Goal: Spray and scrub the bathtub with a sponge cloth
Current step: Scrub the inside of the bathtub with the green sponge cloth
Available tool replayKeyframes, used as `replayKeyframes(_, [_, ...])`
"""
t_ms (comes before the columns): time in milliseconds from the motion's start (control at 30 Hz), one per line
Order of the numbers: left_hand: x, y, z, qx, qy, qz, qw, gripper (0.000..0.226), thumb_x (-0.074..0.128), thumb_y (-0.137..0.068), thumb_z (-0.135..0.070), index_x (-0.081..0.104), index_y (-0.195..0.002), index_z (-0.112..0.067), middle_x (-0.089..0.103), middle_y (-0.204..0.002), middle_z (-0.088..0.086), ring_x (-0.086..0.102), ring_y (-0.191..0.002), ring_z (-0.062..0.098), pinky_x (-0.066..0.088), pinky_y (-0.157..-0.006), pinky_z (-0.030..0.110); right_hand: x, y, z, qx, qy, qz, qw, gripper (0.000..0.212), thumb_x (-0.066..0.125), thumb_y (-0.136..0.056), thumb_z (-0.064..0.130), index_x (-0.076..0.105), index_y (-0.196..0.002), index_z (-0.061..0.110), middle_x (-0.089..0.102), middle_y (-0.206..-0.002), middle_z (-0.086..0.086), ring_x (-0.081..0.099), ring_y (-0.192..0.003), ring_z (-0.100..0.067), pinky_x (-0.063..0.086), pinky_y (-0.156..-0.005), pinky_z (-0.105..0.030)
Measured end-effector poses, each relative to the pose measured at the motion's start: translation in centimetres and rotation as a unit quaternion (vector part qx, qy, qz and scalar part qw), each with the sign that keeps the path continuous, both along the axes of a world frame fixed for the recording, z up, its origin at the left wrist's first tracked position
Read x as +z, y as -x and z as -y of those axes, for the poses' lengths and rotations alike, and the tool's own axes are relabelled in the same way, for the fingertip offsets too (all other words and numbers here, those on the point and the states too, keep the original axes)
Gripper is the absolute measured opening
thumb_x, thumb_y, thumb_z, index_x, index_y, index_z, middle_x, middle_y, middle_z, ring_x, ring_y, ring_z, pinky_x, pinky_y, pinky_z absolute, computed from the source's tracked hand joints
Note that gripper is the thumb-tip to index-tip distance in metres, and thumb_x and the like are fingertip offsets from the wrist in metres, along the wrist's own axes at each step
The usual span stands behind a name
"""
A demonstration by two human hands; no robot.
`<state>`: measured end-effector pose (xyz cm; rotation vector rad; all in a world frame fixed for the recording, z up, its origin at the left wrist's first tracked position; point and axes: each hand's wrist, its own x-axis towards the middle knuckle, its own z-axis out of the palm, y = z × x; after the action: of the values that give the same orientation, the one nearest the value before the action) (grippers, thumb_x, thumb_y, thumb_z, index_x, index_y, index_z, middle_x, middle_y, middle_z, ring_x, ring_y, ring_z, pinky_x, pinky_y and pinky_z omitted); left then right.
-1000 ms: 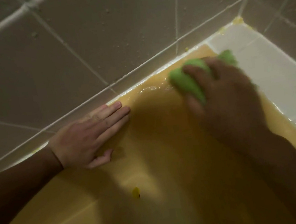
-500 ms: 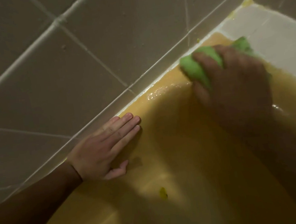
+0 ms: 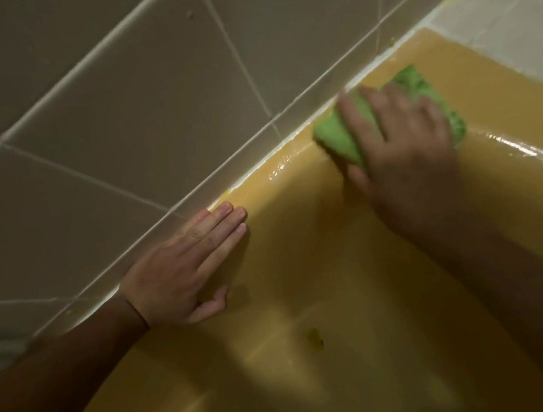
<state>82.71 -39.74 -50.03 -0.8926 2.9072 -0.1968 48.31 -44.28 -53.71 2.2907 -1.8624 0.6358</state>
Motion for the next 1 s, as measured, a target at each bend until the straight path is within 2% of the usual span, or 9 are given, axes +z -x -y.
replayKeyframes(100, [0.0, -2.3, -1.4, 0.002, -0.002, 0.003, 1.0, 0.086, 0.061, -0.091, -0.04, 0.031, -0.157, 0.005, 0.029, -0.166, 0.024, 0.021, -0.158, 0.04, 0.017, -0.13, 0.051, 0.4, -3.8, -0.5, -0.06, 0.008, 0.069, 0.996, 0.087, 0.059, -0.092, 0.042, 0.021, -0.161, 0.004, 0.04, -0.159, -0.019, 0.038, -0.147, -0.038, 0.029, -0.121, -0.056])
replayKeyframes(200, [-0.1, -4.3, -2.5, -0.002, -0.002, -0.001, 1.0, 0.085, 0.06, -0.091, -0.04, 0.03, -0.157, 0.004, 0.031, -0.166, 0.023, 0.022, -0.157, 0.04, 0.018, -0.13, 0.051, -0.4, -10.1, -2.6, 0.024, 0.002, 0.125, 0.992, 0.079, 0.049, -0.096, 0.048, 0.028, -0.159, 0.005, 0.041, -0.16, -0.016, 0.037, -0.149, -0.035, 0.031, -0.121, -0.055])
replayKeyframes(367, [0.0, -7.0, -4.1, -0.003, -0.002, 0.003, 1.0, 0.089, 0.064, -0.088, -0.041, 0.03, -0.158, 0.002, 0.03, -0.167, 0.021, 0.023, -0.157, 0.039, 0.022, -0.128, 0.052, -1.4, -10.9, -4.5, 0.22, 0.01, 0.012, 0.975, 0.077, 0.056, -0.095, 0.041, 0.027, -0.16, 0.011, 0.036, -0.164, -0.009, 0.031, -0.152, -0.035, 0.025, -0.124, -0.055])
replayKeyframes(433, [0.1, -8.2, -4.8, -0.01, 0.0, 0.007, 1.0, 0.09, 0.064, -0.087, -0.042, 0.03, -0.158, 0.002, 0.03, -0.167, 0.02, 0.023, -0.157, 0.038, 0.02, -0.129, 0.051, -1.0, -8.1, -2.9, 0.148, 0.007, 0.031, 0.988, 0.076, 0.058, -0.096, 0.041, 0.027, -0.16, 0.014, 0.036, -0.164, -0.009, 0.032, -0.151, -0.04, 0.023, -0.121, -0.064])
replayKeyframes(533, [0.1, -9.2, -5.3, -0.009, 0.003, 0.007, 1.0, 0.088, 0.065, -0.088, -0.042, 0.033, -0.157, 0.003, 0.032, -0.166, 0.02, 0.023, -0.157, 0.039, 0.02, -0.129, 0.051, 0.7, -2.7, -0.6, -0.024, -0.067, 0.028, 0.997, 0.072, 0.045, -0.102, 0.052, 0.016, -0.164, 0.03, 0.014, -0.172, -0.004, 0.012, -0.154, -0.048, 0.008, -0.115, -0.079])
replayKeyframes(633, [-0.1, -9.3, -5.4, -0.009, 0.002, 0.001, 1.0, 0.082, 0.063, -0.089, -0.04, 0.039, -0.154, 0.004, 0.034, -0.165, 0.021, 0.026, -0.156, 0.041, 0.024, -0.127, 0.053, 1.7, -1.6, -0.6, -0.074, -0.074, 0.019, 0.994, 0.073, 0.035, -0.102, 0.058, 0.011, -0.165, 0.031, 0.004, -0.173, -0.008, 0.004, -0.155, -0.05, 0.006, -0.12, -0.074])
replayKeyframes(833, [-0.6, -9.4, -5.3, -0.015, 0.007, -0.013, 1.0, 0.076, 0.056, -0.093, -0.042, 0.039, -0.153, 0.001, 0.032, -0.167, 0.018, 0.027, -0.155, 0.042, 0.027, -0.125, 0.055, -2.2, -12.1, -4.7, 0.072, -0.033, 0.187, 0.979, 0.084, 0.057, -0.1, 0.043, 0.013, -0.162, 0.006, 0.016, -0.17, -0.013, 0.009, -0.158, -0.038, 0.012, -0.125, -0.064])
replayKeyframes(933, [-1.0, -9.8, -5.5, -0.012, 0.007, -0.037, 0.999, 0.069, 0.053, -0.097, -0.042, 0.043, -0.149, 0.002, 0.025, -0.17, 0.013, 0.027, -0.155, 0.042, 0.025, -0.126, 0.054, -3.5, -14.0, -6.7, 0.281, 0.016, 0.041, 0.959, 0.082, 0.063, -0.096, 0.035, 0.02, -0.162, 0.01, 0.022, -0.169, -0.011, 0.014, -0.157, -0.04, 0.015, -0.12, -0.071])
replayKeyframes(1000, [-1.3, -10.1, -5.6, -0.015, 0.004, -0.049, 0.999, 0.067, 0.049, -0.099, -0.045, 0.044, -0.147, 0.003, 0.023, -0.171, 0.011, 0.027, -0.155, 0.043, 0.025, -0.126, 0.055, -3.9, -11.8, -5.6, 0.323, 0.063, -0.049, 0.943, 0.076, 0.06, -0.1, 0.037, 0.023, -0.162, 0.016, 0.023, -0.169, -0.007, 0.017, -0.157, -0.037, 0.015, -0.116, -0.076])
